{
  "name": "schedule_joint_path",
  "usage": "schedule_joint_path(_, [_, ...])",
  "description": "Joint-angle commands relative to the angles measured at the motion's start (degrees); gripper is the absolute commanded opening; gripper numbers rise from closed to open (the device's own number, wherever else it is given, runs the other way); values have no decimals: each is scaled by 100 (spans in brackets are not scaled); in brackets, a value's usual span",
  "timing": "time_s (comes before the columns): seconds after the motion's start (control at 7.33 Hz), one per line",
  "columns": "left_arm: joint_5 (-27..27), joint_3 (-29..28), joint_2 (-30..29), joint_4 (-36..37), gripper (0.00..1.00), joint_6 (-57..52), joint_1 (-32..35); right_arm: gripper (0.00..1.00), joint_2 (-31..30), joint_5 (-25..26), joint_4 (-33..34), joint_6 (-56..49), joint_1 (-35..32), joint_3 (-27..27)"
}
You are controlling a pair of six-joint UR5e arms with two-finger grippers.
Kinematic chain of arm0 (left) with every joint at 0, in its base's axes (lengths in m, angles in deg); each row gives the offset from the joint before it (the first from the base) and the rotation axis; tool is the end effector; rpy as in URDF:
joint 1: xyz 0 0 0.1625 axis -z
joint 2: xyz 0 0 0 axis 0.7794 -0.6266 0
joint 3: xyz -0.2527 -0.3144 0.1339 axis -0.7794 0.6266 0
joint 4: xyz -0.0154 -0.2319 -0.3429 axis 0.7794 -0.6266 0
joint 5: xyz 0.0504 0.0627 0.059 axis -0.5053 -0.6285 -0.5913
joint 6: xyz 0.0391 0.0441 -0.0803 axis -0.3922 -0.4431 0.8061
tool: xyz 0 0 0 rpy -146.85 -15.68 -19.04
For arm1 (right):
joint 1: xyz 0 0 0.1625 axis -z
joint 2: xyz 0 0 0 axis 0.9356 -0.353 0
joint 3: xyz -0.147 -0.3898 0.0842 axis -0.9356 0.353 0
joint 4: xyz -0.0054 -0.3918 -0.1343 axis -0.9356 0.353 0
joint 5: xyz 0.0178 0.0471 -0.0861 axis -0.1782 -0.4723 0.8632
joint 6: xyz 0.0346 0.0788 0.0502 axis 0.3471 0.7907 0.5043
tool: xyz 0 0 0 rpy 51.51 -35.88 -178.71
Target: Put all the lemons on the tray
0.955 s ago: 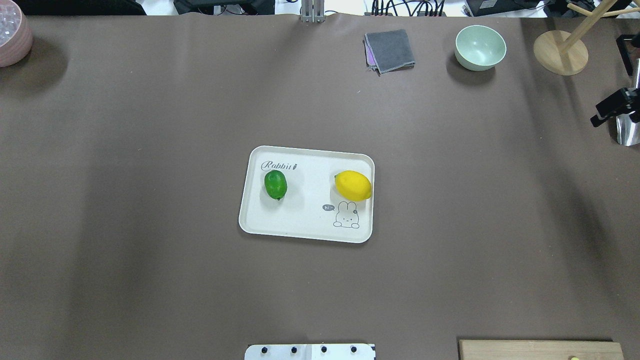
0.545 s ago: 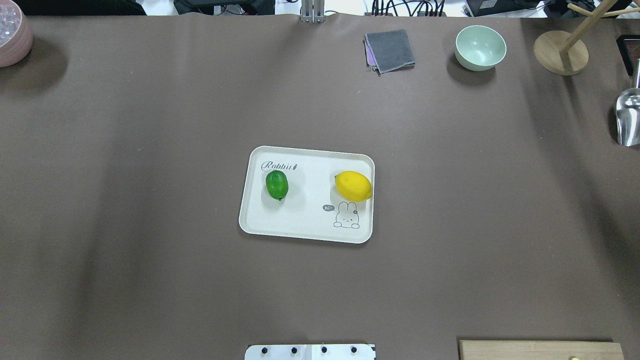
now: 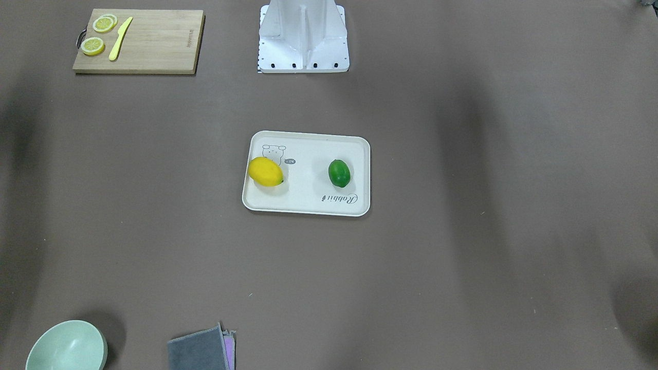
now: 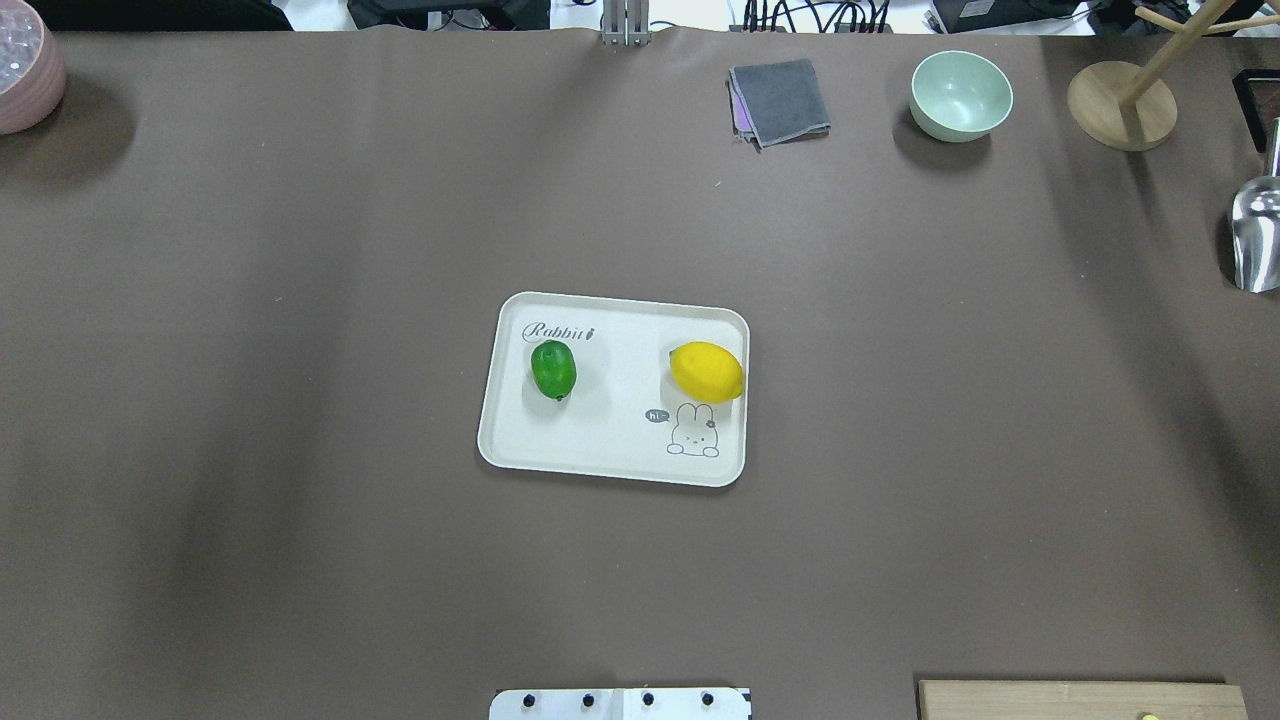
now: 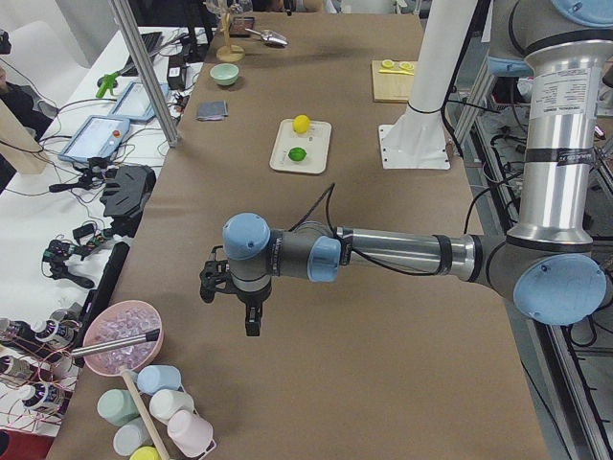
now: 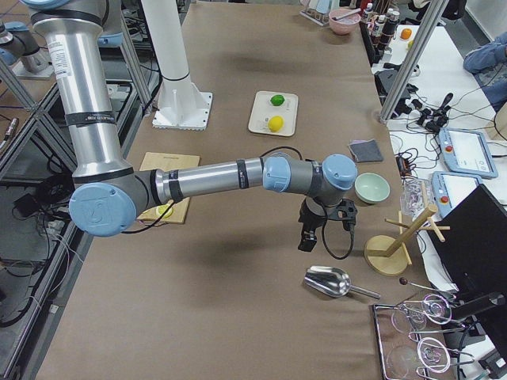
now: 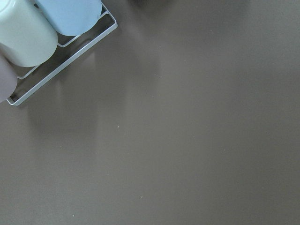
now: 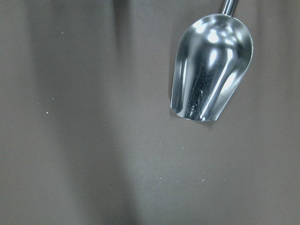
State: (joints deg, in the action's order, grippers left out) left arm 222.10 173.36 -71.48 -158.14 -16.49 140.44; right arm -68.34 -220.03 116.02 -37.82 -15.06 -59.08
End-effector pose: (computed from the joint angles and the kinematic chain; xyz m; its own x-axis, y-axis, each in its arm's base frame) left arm -0.0579 -0.4985 0.6208 0.7157 -0.0570 -0.6960 0.0935 0.9955 0.0146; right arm 0.0114 -0.5577 0.5891 0.7423 0.0451 0.6686 0.0535 0.9906 -0.1263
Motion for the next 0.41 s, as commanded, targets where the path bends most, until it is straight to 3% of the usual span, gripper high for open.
schedule_joint_path(0.0, [-2,-44,2,11,99,4,-12,100,-3,-16,1,-6,-24,0])
schedule_joint_path(0.27, [-2,-62,2,11,99,-5,-12,100,-3,-16,1,-6,-33,0])
